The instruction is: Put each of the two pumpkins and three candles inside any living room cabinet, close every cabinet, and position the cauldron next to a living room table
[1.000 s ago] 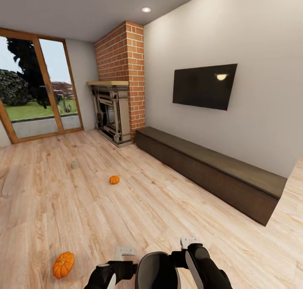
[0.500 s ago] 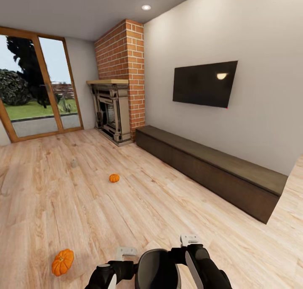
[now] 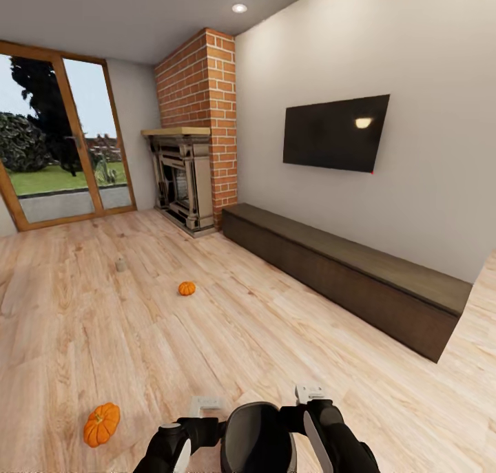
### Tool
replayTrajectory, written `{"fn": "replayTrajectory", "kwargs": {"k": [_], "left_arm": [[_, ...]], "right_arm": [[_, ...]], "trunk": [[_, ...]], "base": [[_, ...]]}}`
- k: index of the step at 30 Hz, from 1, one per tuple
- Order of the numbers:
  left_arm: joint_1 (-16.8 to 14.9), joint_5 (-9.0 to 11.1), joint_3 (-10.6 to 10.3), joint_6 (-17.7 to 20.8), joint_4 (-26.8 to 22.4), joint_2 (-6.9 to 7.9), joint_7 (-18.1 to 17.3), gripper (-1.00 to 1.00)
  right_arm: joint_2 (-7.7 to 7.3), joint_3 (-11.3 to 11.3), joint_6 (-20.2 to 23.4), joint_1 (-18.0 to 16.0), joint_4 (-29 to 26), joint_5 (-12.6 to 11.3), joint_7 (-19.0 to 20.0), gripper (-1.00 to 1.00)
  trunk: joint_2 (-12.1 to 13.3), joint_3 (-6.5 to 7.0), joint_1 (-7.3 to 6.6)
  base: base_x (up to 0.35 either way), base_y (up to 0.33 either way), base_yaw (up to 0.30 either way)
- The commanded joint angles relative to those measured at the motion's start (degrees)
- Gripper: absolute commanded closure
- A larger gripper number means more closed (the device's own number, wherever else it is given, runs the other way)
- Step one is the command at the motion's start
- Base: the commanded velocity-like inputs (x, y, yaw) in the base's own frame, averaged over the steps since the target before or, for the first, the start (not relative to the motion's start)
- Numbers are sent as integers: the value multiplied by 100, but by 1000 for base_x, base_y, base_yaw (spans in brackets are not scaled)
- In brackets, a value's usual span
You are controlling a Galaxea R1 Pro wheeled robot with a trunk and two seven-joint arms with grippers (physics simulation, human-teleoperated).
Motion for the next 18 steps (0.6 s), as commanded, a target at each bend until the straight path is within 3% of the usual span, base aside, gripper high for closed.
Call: {"fn": "replayTrajectory", "kwargs": {"k": [1, 8, 18], "left_arm": [[-16, 0, 4, 0, -1, 0, 0, -100], [-75, 7, 25, -257, 41, 0, 0, -100], [-78, 3, 27, -433, 105, 0, 1, -100]], "right_arm": [[0, 1, 0, 0, 0, 3, -2, -100], [0, -2, -12, 0, 41, 6, -485, -100], [0, -20, -61, 0, 46, -8, -611, -100]], "trunk": [[-42, -19, 23], [-322, -144, 176], [-723, -324, 396]], "base": [[0, 0, 0], [0, 0, 0], [0, 0, 0]]}}
